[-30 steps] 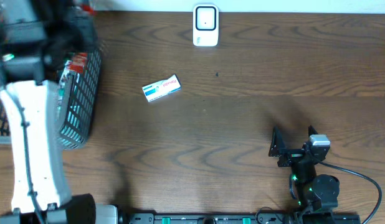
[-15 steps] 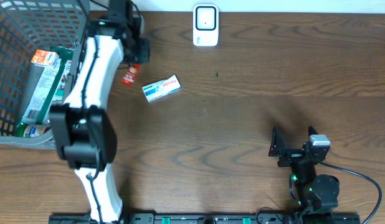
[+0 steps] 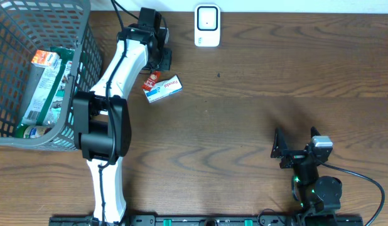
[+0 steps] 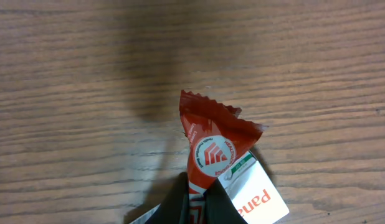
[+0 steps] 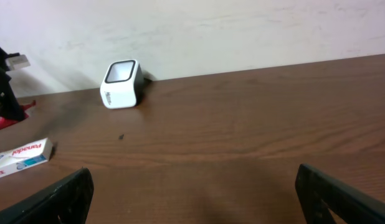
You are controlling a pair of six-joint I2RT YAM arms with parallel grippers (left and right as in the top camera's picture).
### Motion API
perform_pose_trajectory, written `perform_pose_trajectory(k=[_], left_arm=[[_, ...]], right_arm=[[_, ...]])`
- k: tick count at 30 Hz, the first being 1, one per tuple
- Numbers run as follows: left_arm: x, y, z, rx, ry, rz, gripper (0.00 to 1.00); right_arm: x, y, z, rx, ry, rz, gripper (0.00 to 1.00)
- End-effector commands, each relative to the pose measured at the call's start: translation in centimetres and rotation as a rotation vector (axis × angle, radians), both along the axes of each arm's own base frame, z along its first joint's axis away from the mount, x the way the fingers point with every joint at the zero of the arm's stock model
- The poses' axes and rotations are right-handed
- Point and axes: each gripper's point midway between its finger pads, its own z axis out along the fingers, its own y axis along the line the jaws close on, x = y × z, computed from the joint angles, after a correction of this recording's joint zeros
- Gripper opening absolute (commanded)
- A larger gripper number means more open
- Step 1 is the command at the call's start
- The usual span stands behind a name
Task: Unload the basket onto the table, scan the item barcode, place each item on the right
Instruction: 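Lift the sachet out and carry it toward the scanner, then drop the sachet onto the Panadol box and return to the basket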
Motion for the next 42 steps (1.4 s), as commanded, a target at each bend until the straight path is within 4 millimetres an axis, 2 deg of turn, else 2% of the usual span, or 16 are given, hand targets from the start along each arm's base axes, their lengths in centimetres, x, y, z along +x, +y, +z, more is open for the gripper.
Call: perform_pose_trajectory(k=[1,2,5,8,9,13,18,20,22,24,27,28,30,34,37,42], left_arm=[[0.4,0.5,0.4,-0.008,-0.011,0.021,0.08],[0.5,0.5,0.9,-0.009,-0.021,0.018,0.27],[0.4,0.5,2.8,-0.009,-0.052,0.005,0.69],[0.0,0.5,6.8,0.002,-0.120,-0.050,0.73],[-0.4,0.6,11.0,0.007,-0.203,-0.086,0.73],[-2.5,2.6,22.7,0.064,-0.476,-0.072,0.78],[-8.5,9.6,38.3,0.221,-0.887,0.126,0.84],[-11.2,12.4,42.0,0.274,-0.983,0.184,0.85],[-13.5,15.6,43.9,0.326,-1.024,0.254,0.85],[-14.8,19.5,44.0,0.384,-1.005,0.354,0.85],[-15.3,24.6,42.2,0.452,-0.920,0.471,0.85],[-14.9,27.6,40.4,0.481,-0.853,0.531,0.85],[-13.6,30.1,37.9,0.492,-0.779,0.565,0.85],[-10.3,32.5,32.0,0.481,-0.627,0.565,0.85],[-5.6,32.2,23.9,0.349,-0.474,0.469,0.85],[-2.9,32.7,17.0,0.297,-0.355,0.439,0.85]], right_arm=[[0.0,0.0,-0.1,0.010,0.004,-0.001,0.99],[0.0,0.0,-0.1,0.010,0.005,-0.001,0.99],[0.0,0.0,-0.1,0.010,0.005,-0.001,0.99],[0.0,0.0,-0.1,0.010,0.005,-0.001,0.99],[0.0,0.0,-0.1,0.010,0.005,-0.001,0.99],[0.0,0.0,-0.1,0.010,0.005,-0.001,0.99],[0.0,0.0,-0.1,0.010,0.005,-0.001,0.99],[0.0,0.0,-0.1,0.010,0.005,-0.002,0.99],[0.0,0.0,-0.1,0.010,0.005,-0.001,0.99],[0.0,0.0,-0.1,0.010,0.004,-0.001,0.99],[0.0,0.0,-0.1,0.010,0.005,-0.001,0.99],[0.0,0.0,-0.1,0.010,0.005,-0.001,0.99],[0.0,0.0,-0.1,0.010,0.005,-0.001,0.99],[0.0,0.0,-0.1,0.010,0.004,-0.001,0.99],[0.0,0.0,-0.1,0.010,0.005,-0.001,0.99],[0.0,0.0,-0.1,0.010,0.005,-0.001,0.99]])
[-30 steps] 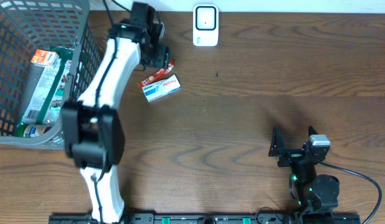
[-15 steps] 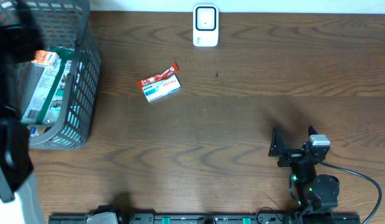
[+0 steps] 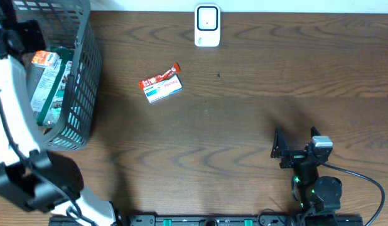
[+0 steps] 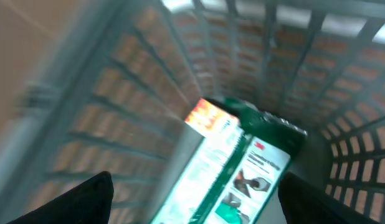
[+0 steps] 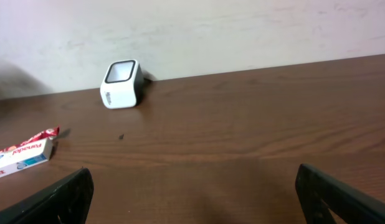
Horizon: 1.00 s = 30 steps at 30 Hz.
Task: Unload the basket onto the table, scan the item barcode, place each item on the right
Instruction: 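Drop the sachet onto the Panadol box and return to the basket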
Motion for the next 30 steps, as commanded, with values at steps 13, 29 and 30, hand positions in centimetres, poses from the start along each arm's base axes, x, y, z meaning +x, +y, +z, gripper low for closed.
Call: perform_pose_trajectory(k=[13,29,30], left_arm=[[5.1,1.5,-15.3,-0.086,0.195,-0.066,0.83],[6.5,2.3,-21.0,0.007,0.289,-0.202,0.82],[6.5,2.6,-21.3,0.016,0.293,-0.193,0.82]], right_arm=[[0.0,0.0,-0.1,0.010,0.005,-0.001,0.99],[0.0,0.0,-0.1,0.010,0.005,-0.001,0.99],[0.0,0.0,-0.1,0.010,0.005,-0.001,0.99]])
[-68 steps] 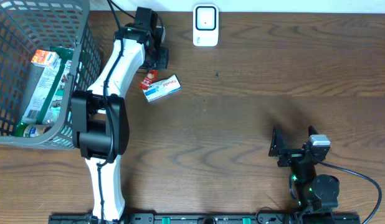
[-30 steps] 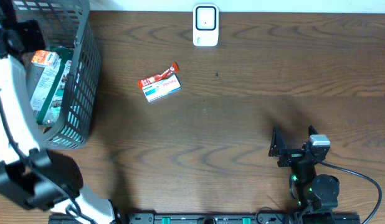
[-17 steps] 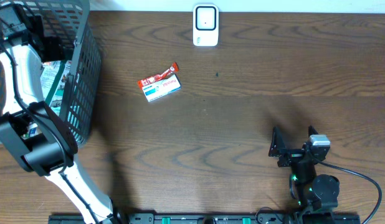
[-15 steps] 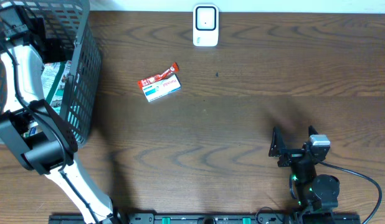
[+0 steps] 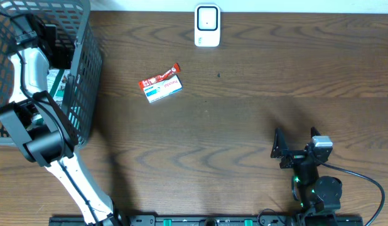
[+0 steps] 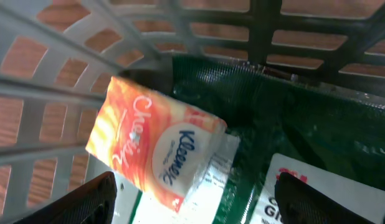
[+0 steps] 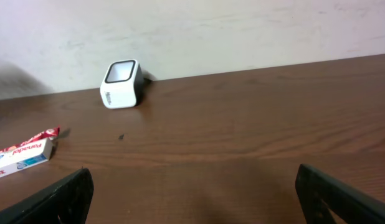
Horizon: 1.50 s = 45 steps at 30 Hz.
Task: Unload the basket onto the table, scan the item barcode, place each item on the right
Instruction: 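Drop the sachet onto the Panadol box and return to the basket, then grasp the orange Kleenex tissue pack in the basket with the left gripper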
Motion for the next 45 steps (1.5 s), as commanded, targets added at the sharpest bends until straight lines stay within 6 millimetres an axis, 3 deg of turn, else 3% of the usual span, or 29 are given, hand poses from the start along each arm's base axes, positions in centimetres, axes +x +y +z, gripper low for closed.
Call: perform_pose_trajectory(k=[1,6,10,14,16,19,22,30,33,35,45], left_arm=[[0.2,0.7,-1.6,0.039,0.029,-0.022,0.82],[0.6,1.2,-2.2,0.060,0.023,-0.018,0.79],[0.5,1.5,-2.4,0.059,0.025,-0.013,0.61],[0.1,1.9,-3.7,0.049,0.046,-0.006,0.54],[0.0,1.9,-4.4,0.044,0.058,-0.005,0.37],[0.0,1.9,-4.4,0.044,0.058,-0.005,0.27],[0.0,1.9,-4.4,0.046,0.059,-0.002,0.08],[-0.9,2.1,-3.6,0.045,0.071,0.061,0.07],[-1.0,1.9,-1.5,0.039,0.043,0.086,0.07],[-1.0,1.8,1.0,0.036,-0.002,0.116,0.07],[-3.4,0.4,17.4,0.077,-0.275,0.164,0.07]], right_arm=[[0.0,0.0,-0.1,0.010,0.005,-0.001,0.99],[0.0,0.0,-0.1,0.010,0.004,-0.001,0.99],[0.0,0.0,-0.1,0.010,0.005,-0.001,0.99],[0.0,0.0,-0.1,0.010,0.005,-0.001,0.99],[0.0,0.0,-0.1,0.010,0.005,-0.001,0.99],[0.0,0.0,-0.1,0.010,0.004,-0.001,0.99],[0.0,0.0,-0.1,0.010,0.005,-0.001,0.99],[0.0,0.0,-0.1,0.010,0.005,-0.001,0.99],[0.0,0.0,-0.1,0.010,0.005,-0.001,0.99],[0.0,0.0,-0.1,0.010,0.005,-0.001,0.99],[0.0,0.0,-0.1,0.010,0.005,-0.001,0.99]])
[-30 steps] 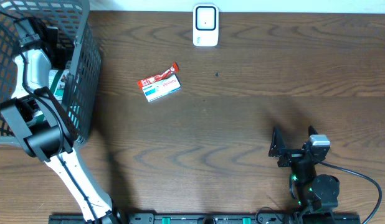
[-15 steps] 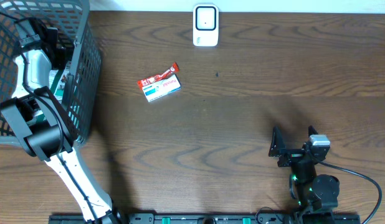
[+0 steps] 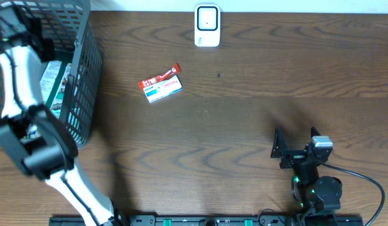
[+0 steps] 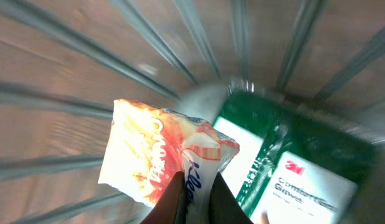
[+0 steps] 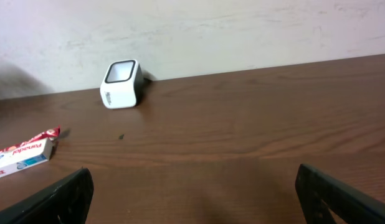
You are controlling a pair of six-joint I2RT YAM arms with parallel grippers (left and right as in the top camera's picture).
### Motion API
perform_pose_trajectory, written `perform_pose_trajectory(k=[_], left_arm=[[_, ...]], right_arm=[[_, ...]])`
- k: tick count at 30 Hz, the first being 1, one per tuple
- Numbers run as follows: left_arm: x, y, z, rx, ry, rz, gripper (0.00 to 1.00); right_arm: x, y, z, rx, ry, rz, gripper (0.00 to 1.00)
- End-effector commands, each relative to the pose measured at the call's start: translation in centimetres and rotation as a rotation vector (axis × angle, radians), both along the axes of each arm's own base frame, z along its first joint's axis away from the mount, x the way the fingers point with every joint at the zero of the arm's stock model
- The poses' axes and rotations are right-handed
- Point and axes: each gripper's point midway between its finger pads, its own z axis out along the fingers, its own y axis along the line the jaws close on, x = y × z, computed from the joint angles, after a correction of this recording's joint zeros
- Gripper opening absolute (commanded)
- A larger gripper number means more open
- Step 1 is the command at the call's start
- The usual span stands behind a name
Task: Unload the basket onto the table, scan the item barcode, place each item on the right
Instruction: 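Grasp the orange Kleenex tissue pack in the basket with the left gripper, then carry the tissue pack toward the scanner and release it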
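In the left wrist view an orange and white Kleenex tissue pack [image 4: 161, 158] sits pinched between my left gripper's [image 4: 197, 198] dark fingers, which are shut on its white end. This is inside the grey mesh basket [image 3: 88, 69] at the far left, where the overhead view shows my left gripper [image 3: 42, 45] reaching in. A white barcode scanner [image 3: 207, 26] stands at the table's back edge, also seen as the scanner [image 5: 121, 83] from the right wrist. My right gripper [image 5: 195, 199] rests open and empty at the front right, well away from the basket.
A green and white 3M pack [image 4: 304, 180] lies in the basket beside the tissue pack. A red wrapper [image 3: 160, 80] and a white box [image 3: 165, 91] lie together on the table between basket and scanner. Basket walls stand close around my left gripper.
My left gripper was open just above the Kleenex pack in the basket. Now it is shut on the pack. The right arm has not moved.
My left gripper was first shut on the red wrapper beside the white box on the table. Then the wrapper lay there alone and the gripper was open over the basket. It then stood open close above the Kleenex pack, and now grips it.
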Motion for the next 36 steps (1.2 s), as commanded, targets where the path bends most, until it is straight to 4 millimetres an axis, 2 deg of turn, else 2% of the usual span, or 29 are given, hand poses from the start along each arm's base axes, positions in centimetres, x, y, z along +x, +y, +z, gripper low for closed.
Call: perform_pose_trajectory(k=[1,4,5,6,8,10,11,12,13,15,18,23,28,31,32,36], left_arm=[[-1.8,-0.7,8.9,0.031,-0.168,0.037,0.07],[-4.2,-3.3,15.7,0.025,-0.297,-0.003,0.07],[-5.9,-6.9,20.1,-0.016,-0.393,-0.085,0.07],[-6.7,-8.5,21.7,-0.035,-0.432,-0.115,0.07],[-8.1,-11.5,24.2,-0.053,-0.482,-0.188,0.07],[-9.2,-14.4,25.9,-0.061,-0.512,-0.251,0.07],[-9.7,-16.0,26.5,-0.067,-0.519,-0.288,0.07],[-10.2,-18.8,26.5,-0.088,-0.506,-0.349,0.07],[-10.2,-20.4,26.2,-0.104,-0.488,-0.386,0.07],[-10.2,-23.2,25.0,-0.135,-0.440,-0.449,0.07],[-9.6,-27.1,22.2,-0.177,-0.341,-0.539,0.07],[-7.2,-31.3,16.4,-0.223,-0.184,-0.620,0.07],[-4.5,-35.7,8.5,-0.299,0.004,-0.696,0.07],[-3.2,-37.5,3.9,-0.314,0.097,-0.714,0.07],[-2.5,-38.4,1.2,-0.320,0.145,-0.721,0.07],[-1.5,-39.7,-4.2,-0.329,0.233,-0.726,0.07]], right_arm=[[0.0,0.0,-0.1,0.010,0.005,-0.001,0.99],[0.0,0.0,-0.1,0.010,0.005,-0.002,0.99],[0.0,0.0,-0.1,0.010,0.005,-0.001,0.99],[0.0,0.0,-0.1,0.010,0.005,-0.001,0.99],[0.0,0.0,-0.1,0.010,0.005,-0.001,0.99],[0.0,0.0,-0.1,0.010,0.005,-0.001,0.99],[0.0,0.0,-0.1,0.010,0.004,-0.001,0.99],[0.0,0.0,-0.1,0.010,0.005,-0.002,0.99],[0.0,0.0,-0.1,0.010,0.005,-0.001,0.99],[0.0,0.0,-0.1,0.010,0.005,-0.001,0.99],[0.0,0.0,-0.1,0.010,0.005,-0.001,0.99],[0.0,0.0,-0.1,0.010,0.005,-0.001,0.99],[0.0,0.0,-0.1,0.010,0.005,-0.001,0.99],[0.0,0.0,-0.1,0.010,0.005,-0.001,0.99],[0.0,0.0,-0.1,0.010,0.004,-0.001,0.99],[0.0,0.0,-0.1,0.010,0.005,-0.001,0.99]])
